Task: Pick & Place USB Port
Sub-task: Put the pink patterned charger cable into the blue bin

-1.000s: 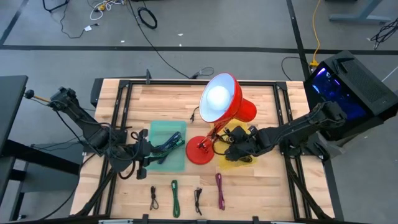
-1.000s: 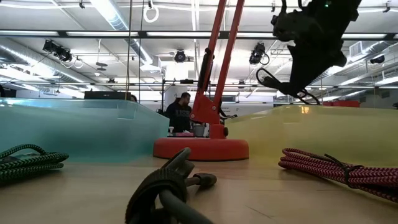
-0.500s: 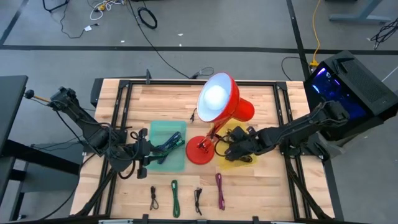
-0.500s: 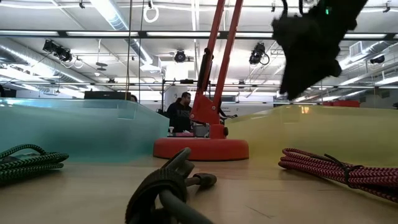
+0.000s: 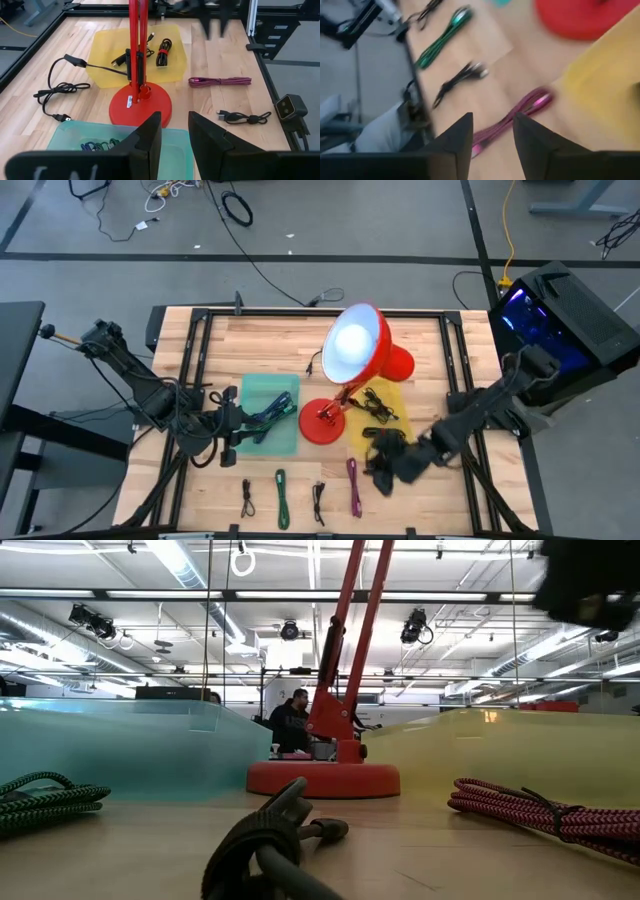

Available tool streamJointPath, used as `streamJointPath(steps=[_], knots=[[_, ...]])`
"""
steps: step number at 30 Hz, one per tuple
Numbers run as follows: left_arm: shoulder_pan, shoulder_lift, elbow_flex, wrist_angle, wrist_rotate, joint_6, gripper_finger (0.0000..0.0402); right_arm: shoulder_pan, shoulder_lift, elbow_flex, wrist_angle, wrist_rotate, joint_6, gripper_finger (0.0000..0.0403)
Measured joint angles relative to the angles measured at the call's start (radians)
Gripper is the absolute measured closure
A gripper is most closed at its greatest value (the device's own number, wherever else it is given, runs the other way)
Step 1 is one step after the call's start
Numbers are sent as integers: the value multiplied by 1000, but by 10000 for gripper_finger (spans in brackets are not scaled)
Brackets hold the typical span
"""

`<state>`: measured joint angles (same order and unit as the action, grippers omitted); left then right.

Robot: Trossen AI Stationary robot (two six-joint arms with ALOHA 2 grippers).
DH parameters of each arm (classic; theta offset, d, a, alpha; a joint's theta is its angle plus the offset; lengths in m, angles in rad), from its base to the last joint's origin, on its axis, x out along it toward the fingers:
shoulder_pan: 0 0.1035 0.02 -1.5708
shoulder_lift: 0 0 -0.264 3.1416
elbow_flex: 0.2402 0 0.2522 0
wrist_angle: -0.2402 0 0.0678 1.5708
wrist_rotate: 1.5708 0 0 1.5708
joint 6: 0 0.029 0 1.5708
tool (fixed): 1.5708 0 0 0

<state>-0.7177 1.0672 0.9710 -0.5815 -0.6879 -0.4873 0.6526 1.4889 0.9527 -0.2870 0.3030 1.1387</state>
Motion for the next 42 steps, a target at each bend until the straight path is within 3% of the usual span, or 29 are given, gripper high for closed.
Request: streamJointPath(steps=[7, 13, 27, 42], knots=[[0, 0, 0, 0, -16, 0, 299, 132, 147, 0, 179, 52, 101, 280], [0, 0, 0, 0, -19, -1, 299, 154, 294, 0, 334, -65, 112, 282], [0, 0, 0, 0, -19, -7, 299, 101, 355, 0, 246, -34, 215, 282], [0, 0, 0, 1, -16, -8, 299, 44, 400, 0, 318, -78, 181, 282]])
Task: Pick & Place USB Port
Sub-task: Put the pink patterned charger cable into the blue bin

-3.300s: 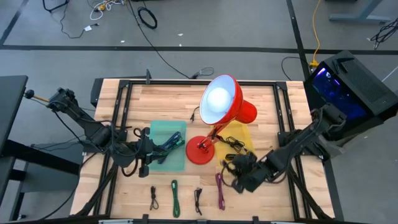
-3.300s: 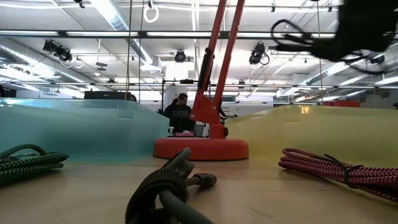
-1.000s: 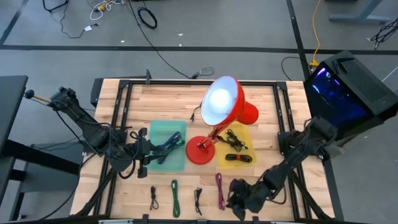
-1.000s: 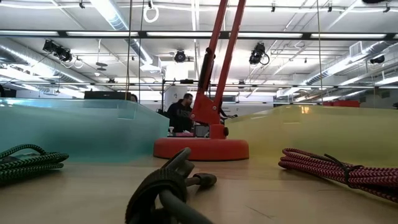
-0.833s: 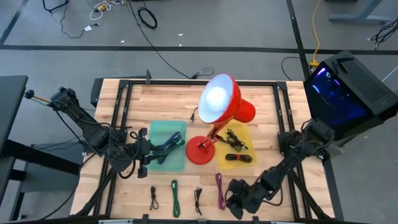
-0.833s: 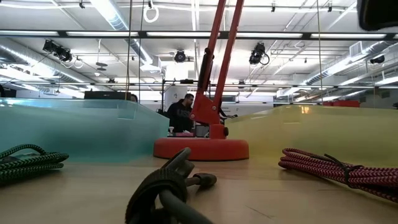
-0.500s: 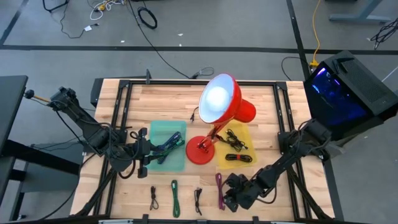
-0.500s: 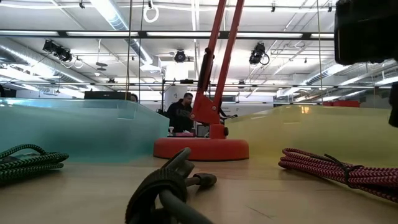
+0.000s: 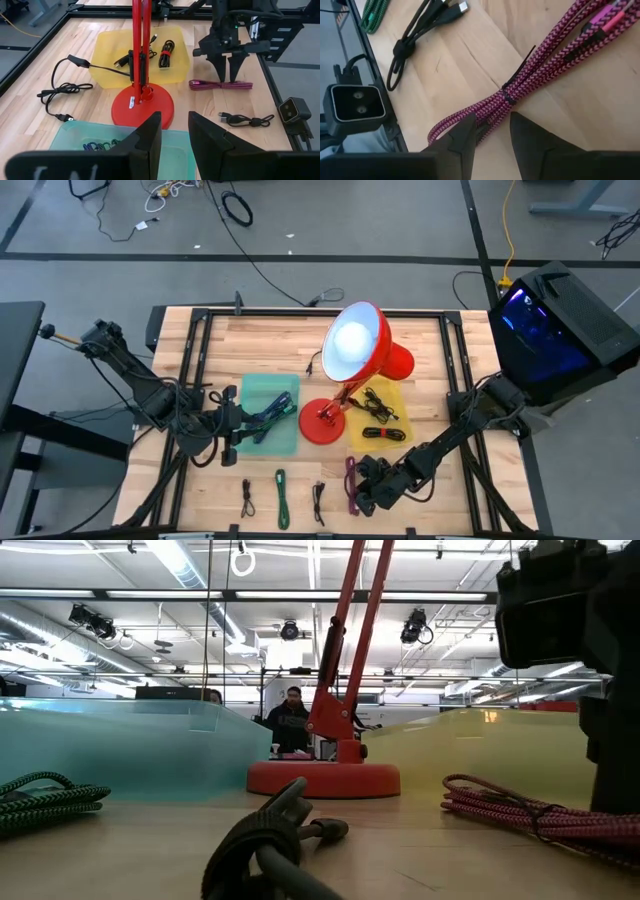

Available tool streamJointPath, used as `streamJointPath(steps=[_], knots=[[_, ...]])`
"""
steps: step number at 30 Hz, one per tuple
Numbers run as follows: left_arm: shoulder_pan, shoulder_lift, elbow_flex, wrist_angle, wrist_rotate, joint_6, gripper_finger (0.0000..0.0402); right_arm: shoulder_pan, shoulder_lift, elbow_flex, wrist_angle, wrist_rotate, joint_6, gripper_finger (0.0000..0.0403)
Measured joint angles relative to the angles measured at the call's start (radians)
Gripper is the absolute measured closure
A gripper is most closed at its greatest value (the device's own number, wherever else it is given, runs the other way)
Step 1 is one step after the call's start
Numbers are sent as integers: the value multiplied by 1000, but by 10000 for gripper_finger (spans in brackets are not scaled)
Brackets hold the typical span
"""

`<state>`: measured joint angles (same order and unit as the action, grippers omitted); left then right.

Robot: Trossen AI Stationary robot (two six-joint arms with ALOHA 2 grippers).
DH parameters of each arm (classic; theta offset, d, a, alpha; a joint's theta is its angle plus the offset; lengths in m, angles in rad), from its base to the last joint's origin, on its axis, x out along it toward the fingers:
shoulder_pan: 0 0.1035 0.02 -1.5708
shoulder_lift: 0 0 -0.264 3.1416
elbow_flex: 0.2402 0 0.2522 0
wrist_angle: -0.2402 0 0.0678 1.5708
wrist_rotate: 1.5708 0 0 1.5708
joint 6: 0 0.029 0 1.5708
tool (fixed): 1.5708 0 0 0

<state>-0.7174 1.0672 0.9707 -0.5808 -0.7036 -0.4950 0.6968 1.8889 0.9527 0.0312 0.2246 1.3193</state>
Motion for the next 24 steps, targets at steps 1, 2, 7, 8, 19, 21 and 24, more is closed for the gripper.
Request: streamJointPath(steps=[1, 2, 7, 8, 19, 21, 24], knots=[[0, 0, 0, -1, 0, 0, 299, -3, 0, 0, 1, -1, 0, 282], [0, 0, 0, -1, 0, 0, 299, -7, 0, 0, 4, -1, 0, 282], [0, 0, 0, 0, 0, 0, 299, -23, 0, 0, 13, -7, -8, 282], [0, 0, 0, -1, 0, 0, 299, -25, 0, 0, 21, -7, -10, 282], [0, 0, 0, -1, -2, 0, 299, -46, 13, 0, 25, -5, 11, 282], [0, 0, 0, -1, -2, 0, 299, -48, 28, 2, 36, 1, 20, 282], [0, 0, 0, -1, -3, 1, 299, -48, 44, 4, 53, 8, 19, 283]])
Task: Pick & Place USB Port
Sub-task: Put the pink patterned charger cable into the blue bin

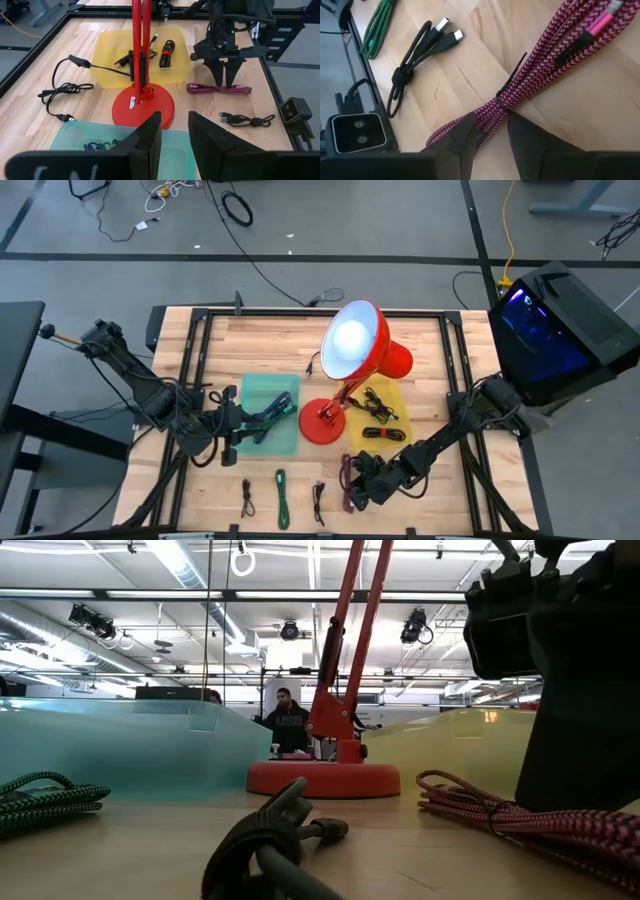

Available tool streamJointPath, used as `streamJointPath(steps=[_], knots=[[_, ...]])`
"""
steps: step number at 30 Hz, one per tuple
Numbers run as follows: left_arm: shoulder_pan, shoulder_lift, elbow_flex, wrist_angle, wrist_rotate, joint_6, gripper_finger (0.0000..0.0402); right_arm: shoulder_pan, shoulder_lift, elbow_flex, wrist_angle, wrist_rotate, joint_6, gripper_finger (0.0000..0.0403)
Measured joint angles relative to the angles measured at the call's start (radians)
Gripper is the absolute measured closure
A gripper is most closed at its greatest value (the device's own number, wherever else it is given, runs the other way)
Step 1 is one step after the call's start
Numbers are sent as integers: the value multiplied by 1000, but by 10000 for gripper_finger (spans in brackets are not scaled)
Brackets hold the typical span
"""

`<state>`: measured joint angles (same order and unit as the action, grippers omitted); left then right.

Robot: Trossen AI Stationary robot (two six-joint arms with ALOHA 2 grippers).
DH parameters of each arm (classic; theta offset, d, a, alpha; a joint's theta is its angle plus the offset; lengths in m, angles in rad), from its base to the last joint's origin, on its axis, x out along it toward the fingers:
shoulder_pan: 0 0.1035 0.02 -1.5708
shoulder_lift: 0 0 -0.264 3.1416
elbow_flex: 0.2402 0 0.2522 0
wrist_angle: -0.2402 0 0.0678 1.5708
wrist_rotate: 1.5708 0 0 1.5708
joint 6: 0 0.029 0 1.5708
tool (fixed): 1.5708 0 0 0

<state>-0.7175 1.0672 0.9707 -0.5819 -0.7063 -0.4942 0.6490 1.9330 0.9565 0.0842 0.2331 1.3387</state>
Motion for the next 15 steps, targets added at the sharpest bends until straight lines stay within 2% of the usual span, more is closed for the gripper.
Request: streamJointPath(steps=[4, 10, 15], knots=[[0, 0, 0, 0, 0, 0, 299, 0, 3, 0, -4, 1, -32, 299], [0, 0, 0, 0, 0, 0, 299, -3, 7, 1, 0, -49, -114, 392], [0, 0, 0, 1, 0, 0, 299, -2, 5, -2, 44, -87, -144, 400]])
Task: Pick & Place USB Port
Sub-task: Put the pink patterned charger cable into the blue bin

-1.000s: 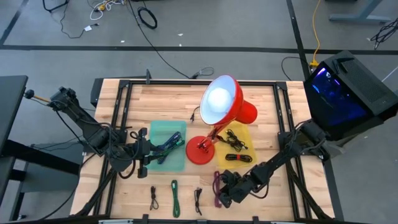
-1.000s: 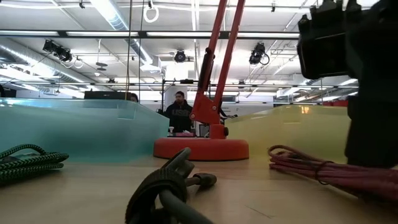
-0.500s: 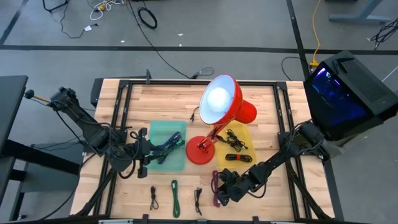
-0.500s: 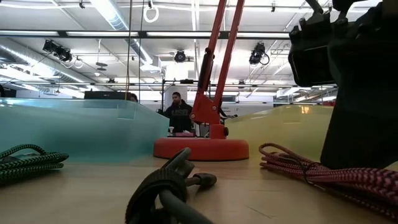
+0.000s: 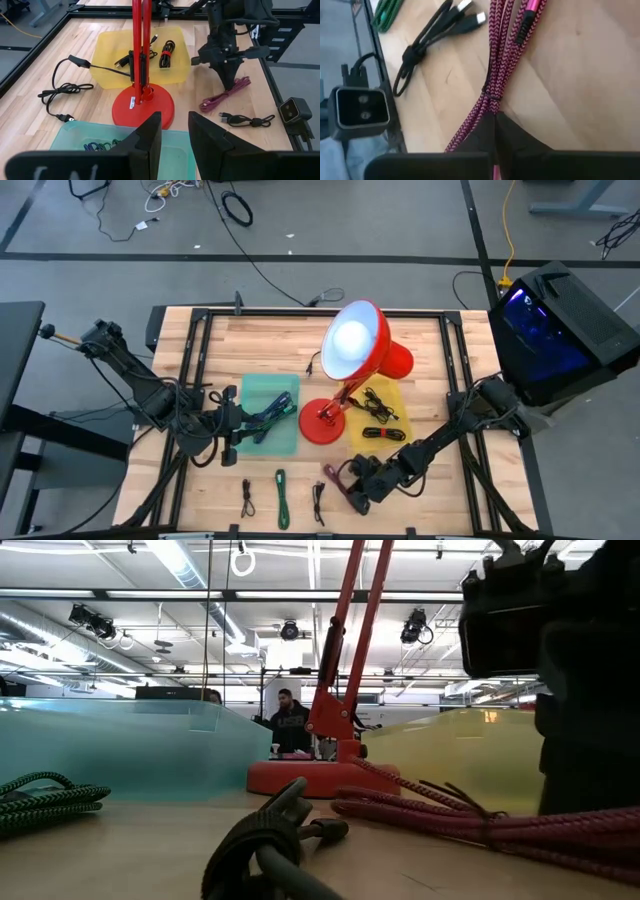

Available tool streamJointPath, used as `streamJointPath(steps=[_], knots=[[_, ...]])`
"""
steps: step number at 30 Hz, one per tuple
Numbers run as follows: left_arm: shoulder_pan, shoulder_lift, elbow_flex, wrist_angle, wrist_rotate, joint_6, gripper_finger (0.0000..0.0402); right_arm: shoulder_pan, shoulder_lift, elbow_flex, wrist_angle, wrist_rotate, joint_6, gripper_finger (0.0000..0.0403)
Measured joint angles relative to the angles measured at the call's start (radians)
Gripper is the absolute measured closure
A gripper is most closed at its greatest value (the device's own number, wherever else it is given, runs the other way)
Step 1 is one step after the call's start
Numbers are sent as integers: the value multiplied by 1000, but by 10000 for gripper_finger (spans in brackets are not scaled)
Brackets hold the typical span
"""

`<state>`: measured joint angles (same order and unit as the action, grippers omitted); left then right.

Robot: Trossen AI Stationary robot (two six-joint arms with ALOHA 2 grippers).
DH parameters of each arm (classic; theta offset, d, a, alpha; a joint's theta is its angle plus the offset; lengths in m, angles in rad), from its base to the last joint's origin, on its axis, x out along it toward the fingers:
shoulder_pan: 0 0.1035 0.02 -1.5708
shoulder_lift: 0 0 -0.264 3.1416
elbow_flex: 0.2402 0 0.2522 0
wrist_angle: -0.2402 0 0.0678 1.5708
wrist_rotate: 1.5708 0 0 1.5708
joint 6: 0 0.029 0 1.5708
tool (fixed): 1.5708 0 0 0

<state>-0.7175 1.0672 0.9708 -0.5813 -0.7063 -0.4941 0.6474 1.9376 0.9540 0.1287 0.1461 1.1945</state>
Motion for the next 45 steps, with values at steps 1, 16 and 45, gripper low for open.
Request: streamJointPath(steps=[1, 16, 45], knots=[[0, 0, 0, 0, 0, 0, 299, 0, -4, -1, -1, -16, -3, 401], [0, 0, 0, 0, 0, -19, 299, 17, -220, 68, -251, 23, -80, 403], [522, 74, -233, 708, 176, 253, 299, -207, -708, 72, -896, 594, -264, 403]])
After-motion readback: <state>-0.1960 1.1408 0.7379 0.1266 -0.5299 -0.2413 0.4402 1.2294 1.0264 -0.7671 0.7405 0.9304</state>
